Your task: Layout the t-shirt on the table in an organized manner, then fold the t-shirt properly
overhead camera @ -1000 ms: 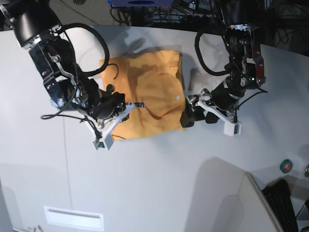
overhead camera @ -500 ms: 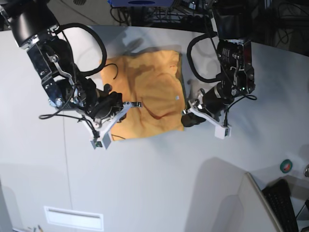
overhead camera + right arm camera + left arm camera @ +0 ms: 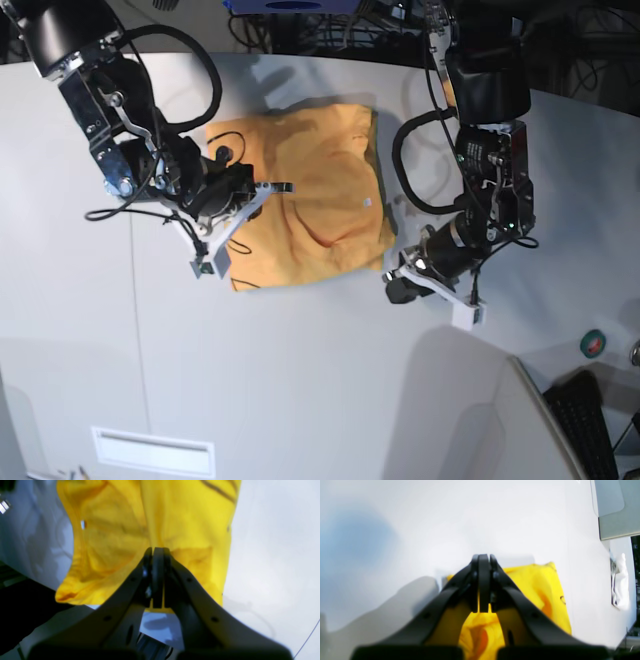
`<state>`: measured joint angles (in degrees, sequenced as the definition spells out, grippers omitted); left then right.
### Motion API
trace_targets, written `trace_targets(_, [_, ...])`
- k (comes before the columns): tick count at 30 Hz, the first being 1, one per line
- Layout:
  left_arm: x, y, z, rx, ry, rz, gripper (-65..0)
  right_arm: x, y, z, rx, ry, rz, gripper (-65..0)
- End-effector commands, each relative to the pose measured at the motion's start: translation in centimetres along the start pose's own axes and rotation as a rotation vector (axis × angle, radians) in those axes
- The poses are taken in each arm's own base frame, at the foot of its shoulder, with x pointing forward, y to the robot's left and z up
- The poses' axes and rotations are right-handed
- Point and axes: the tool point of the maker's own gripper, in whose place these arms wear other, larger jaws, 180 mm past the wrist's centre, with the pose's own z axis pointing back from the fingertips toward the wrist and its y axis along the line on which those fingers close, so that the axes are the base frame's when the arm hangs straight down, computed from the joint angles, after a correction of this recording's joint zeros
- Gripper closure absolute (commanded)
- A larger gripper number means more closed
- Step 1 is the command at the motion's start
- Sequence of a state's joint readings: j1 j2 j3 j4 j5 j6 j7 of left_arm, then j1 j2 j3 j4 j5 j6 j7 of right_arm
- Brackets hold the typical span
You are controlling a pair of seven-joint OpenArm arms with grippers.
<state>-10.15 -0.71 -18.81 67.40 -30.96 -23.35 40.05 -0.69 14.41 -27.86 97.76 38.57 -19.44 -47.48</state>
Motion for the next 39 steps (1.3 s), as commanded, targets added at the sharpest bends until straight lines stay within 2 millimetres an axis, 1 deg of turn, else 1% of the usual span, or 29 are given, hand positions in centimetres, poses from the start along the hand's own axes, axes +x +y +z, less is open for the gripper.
trace_targets(1, [3.1,0.3,1.0,0.000,-0.082,-0.025,0.0,1.4,0.9,0.7,0.027,-0.048,0.020,0.0])
trace_targets(4, [2.3,4.8,4.3,0.101,-0.102,0.000,0.0,0.7,2.0,1.7,0.059,-0.054,0.029,0.0])
trace_targets(5, [2.3,6.2,5.6,0.136,-0.112,0.000,0.0,0.2,2.1,1.9,0.062,-0.043,0.033,0.0])
trace_targets(6, [1.8,7.7,7.0,0.171,-0.110,0.000,0.0,-0.4,2.6,2.0,0.074,-0.028,0.047,0.0])
trace_targets(8, [0.6,11.0,10.5,0.260,-0.097,-0.011,0.0,-2.0,3.8,1.6,0.096,0.009,0.091,0.0])
trace_targets(9, [0.3,12.4,12.1,0.298,-0.096,-0.019,0.0,-2.9,4.1,1.2,0.100,0.029,0.105,0.0])
trace_targets(11, [-0.5,15.2,16.0,0.385,-0.093,-0.026,0.0,-3.8,4.7,0.3,0.105,0.056,0.133,0.0])
trace_targets(13, [-1.1,16.8,19.5,0.429,-0.100,-0.049,0.0,-5.2,5.1,-0.7,0.106,0.104,0.173,0.0])
trace_targets(14, [-1.3,17.3,21.0,0.438,-0.107,-0.061,0.0,-5.9,5.5,-1.0,0.109,0.123,0.192,0.0])
trace_targets(16, [-1.6,18.4,23.6,0.463,-0.123,-0.073,0.0,-6.4,6.6,-1.6,0.127,0.143,0.217,0.0])
trace_targets(18, [-1.9,19.3,25.7,0.491,-0.135,-0.073,0.0,-6.5,7.4,-2.2,0.137,0.140,0.236,0.0])
trace_targets(19, [-1.8,19.6,26.2,0.502,-0.143,-0.070,0.0,-6.2,7.5,-2.5,0.135,0.132,0.247,0.0])
trace_targets(20, [-1.8,19.9,26.9,0.515,-0.150,-0.067,0.0,-6.3,7.7,-2.9,0.133,0.135,0.262,0.0])
trace_targets(22, [-2.3,20.2,27.6,0.529,-0.145,-0.061,0.0,-6.6,8.8,-3.7,0.144,0.146,0.289,0.0])
trace_targets(23, [-2.4,20.2,27.7,0.531,-0.142,-0.062,0.0,-7.1,9.2,-4.1,0.143,0.163,0.302,0.0])
trace_targets(26, [-2.5,20.1,27.7,0.529,-0.139,-0.063,0.0,-9.1,11.2,-5.1,0.166,0.214,0.357,0.0])
trace_targets(27, [-2.6,20.0,27.6,0.529,-0.139,-0.062,0.0,-10.0,11.6,-5.4,0.168,0.236,0.382,0.0])
trace_targets(31, [-2.9,20.2,27.6,0.530,-0.134,-0.054,0.0,-11.1,12.6,-6.1,0.163,0.260,0.469,0.0])
trace_targets(33, [-2.9,20.2,27.6,0.530,-0.134,-0.054,0.0,-11.0,13.0,-6.2,0.164,0.259,0.510,0.0])
trace_targets(35, [-2.8,20.2,27.5,0.529,-0.137,-0.054,0.0,-11.5,13.4,-6.2,0.171,0.265,0.552,0.0])
trace_targets(37, [-2.6,20.2,27.5,0.528,-0.141,-0.054,0.0,-11.3,14.1,-6.1,0.181,0.262,0.567,0.0])
trace_targets(39, [-2.6,20.2,27.5,0.528,-0.141,-0.054,0.0,-10.8,14.3,-5.9,0.184,0.254,0.571,0.0])
